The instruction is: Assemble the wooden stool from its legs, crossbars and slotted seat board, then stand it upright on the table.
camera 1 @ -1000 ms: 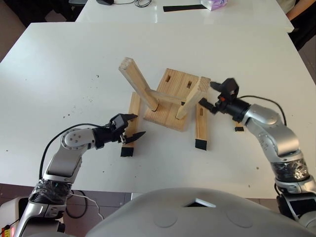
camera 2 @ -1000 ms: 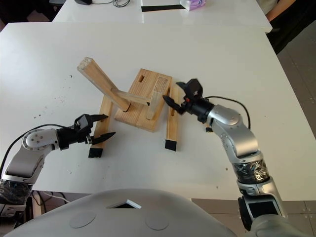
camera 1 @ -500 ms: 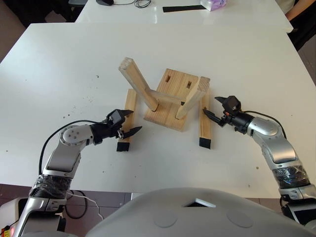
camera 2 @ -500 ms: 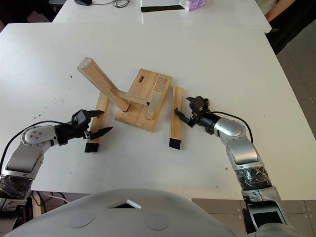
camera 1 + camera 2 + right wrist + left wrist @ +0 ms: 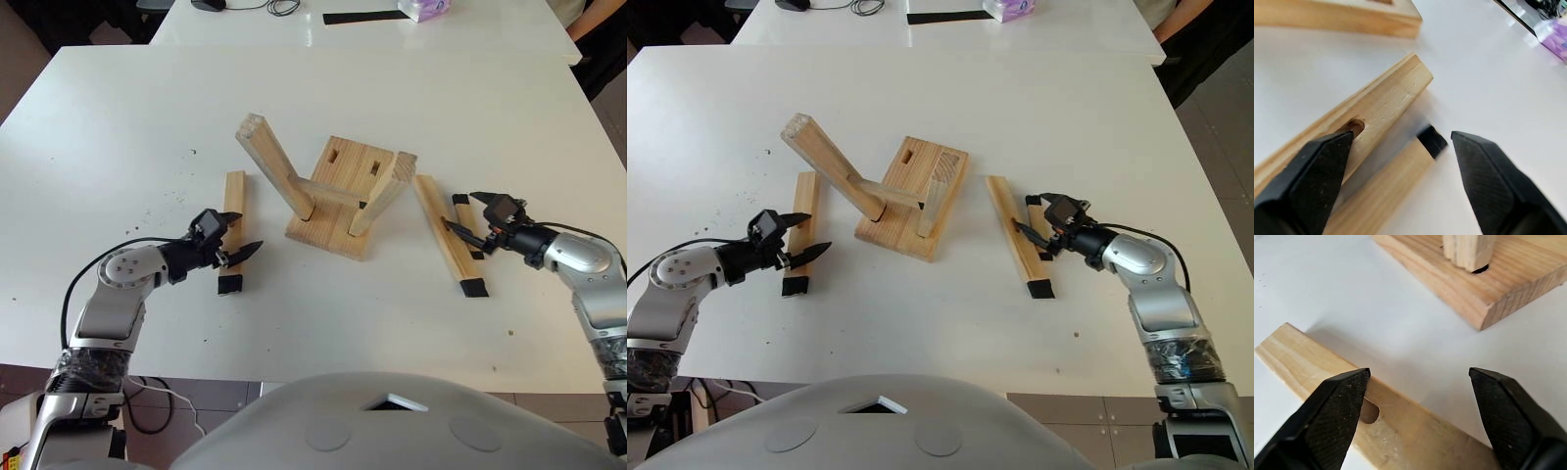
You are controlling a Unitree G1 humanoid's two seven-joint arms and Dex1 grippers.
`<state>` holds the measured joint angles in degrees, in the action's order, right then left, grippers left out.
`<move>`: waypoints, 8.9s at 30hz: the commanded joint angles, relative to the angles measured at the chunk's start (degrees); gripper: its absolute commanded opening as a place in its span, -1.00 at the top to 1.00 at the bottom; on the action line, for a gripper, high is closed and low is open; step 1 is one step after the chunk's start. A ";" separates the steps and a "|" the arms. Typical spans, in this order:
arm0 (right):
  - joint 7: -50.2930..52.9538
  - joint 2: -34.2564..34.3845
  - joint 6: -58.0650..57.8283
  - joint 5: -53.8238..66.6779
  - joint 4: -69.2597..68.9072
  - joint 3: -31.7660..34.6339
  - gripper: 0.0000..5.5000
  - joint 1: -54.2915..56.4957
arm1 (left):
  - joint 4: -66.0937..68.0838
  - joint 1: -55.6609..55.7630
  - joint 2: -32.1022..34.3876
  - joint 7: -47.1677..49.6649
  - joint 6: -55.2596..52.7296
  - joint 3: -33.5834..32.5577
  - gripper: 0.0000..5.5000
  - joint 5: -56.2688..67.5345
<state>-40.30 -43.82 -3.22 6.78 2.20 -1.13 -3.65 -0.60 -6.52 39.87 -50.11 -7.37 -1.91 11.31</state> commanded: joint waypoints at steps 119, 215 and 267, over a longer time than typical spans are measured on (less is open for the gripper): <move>4.77 11.86 -26.61 -6.93 -24.16 -19.33 -0.34 -2.67 | 58.30 44.57 -12.80 2.97 45.76 19.47 -0.36 -24.69; 8.97 10.17 -38.44 8.02 -11.24 16.76 -0.34 1.51 | -14.44 -2.48 -8.20 19.68 -5.56 -8.88 -0.36 1.16; 6.99 7.90 -29.71 2.63 -12.99 7.94 0.53 -7.22 | -16.30 -0.39 -8.83 18.34 -8.05 -7.76 -0.36 2.14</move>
<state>-33.97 -36.24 -32.05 10.22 -12.20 7.28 -11.68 -15.71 -8.47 30.73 -31.29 -13.67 -8.90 11.76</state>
